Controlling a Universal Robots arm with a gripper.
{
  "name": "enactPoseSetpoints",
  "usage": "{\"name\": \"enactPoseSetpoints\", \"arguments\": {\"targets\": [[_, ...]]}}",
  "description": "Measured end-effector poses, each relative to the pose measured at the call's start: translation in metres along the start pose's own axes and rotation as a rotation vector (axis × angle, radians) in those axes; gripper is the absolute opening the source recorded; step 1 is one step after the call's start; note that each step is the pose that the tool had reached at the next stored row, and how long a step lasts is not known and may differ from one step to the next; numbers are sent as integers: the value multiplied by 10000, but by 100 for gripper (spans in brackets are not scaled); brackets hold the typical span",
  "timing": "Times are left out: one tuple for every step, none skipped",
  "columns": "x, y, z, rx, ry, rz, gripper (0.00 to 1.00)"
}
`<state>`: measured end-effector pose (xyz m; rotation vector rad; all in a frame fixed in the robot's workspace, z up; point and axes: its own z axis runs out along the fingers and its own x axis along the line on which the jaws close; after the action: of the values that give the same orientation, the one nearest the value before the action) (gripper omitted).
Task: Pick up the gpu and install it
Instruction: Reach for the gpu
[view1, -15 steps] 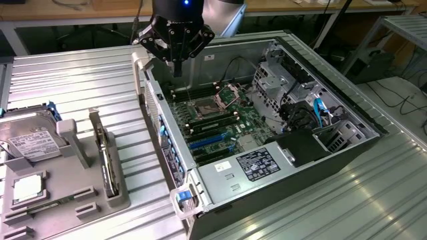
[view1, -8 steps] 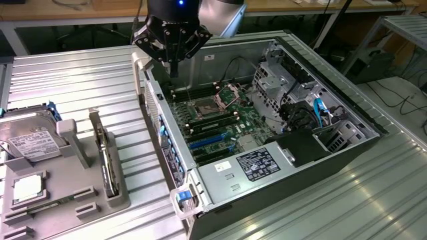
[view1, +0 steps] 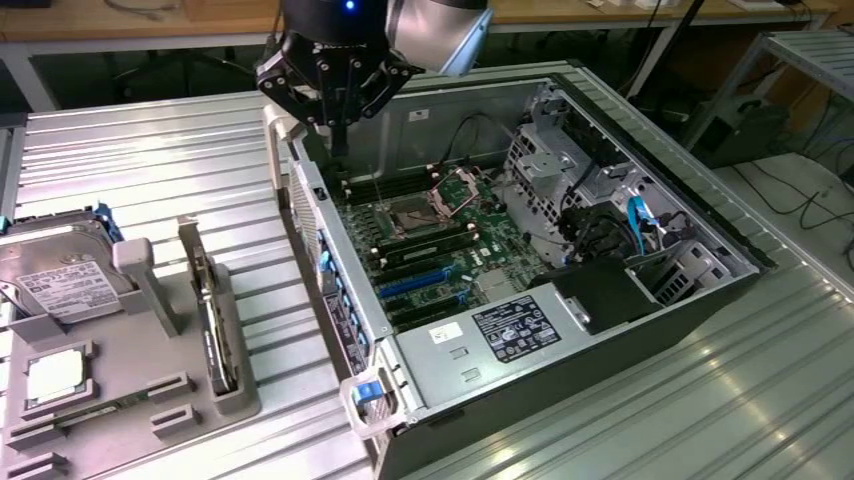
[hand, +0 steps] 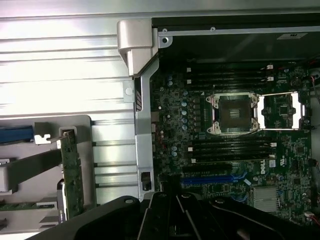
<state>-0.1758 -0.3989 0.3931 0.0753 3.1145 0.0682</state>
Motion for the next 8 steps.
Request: {"name": "enactPoseSetpoints", "arguments": {"targets": [[11, -1, 0, 0, 0, -1, 11], [22, -1, -1, 0, 0, -1, 11], [32, -2, -1, 0, 0, -1, 11], [42, -2, -1, 0, 0, -1, 11], [54, -3, -1, 0, 0, -1, 11], [65, -3, -1, -1, 0, -1, 11], [75, -4, -1, 0, 0, 0, 11], [85, -4, -1, 0, 0, 0, 11]]}}
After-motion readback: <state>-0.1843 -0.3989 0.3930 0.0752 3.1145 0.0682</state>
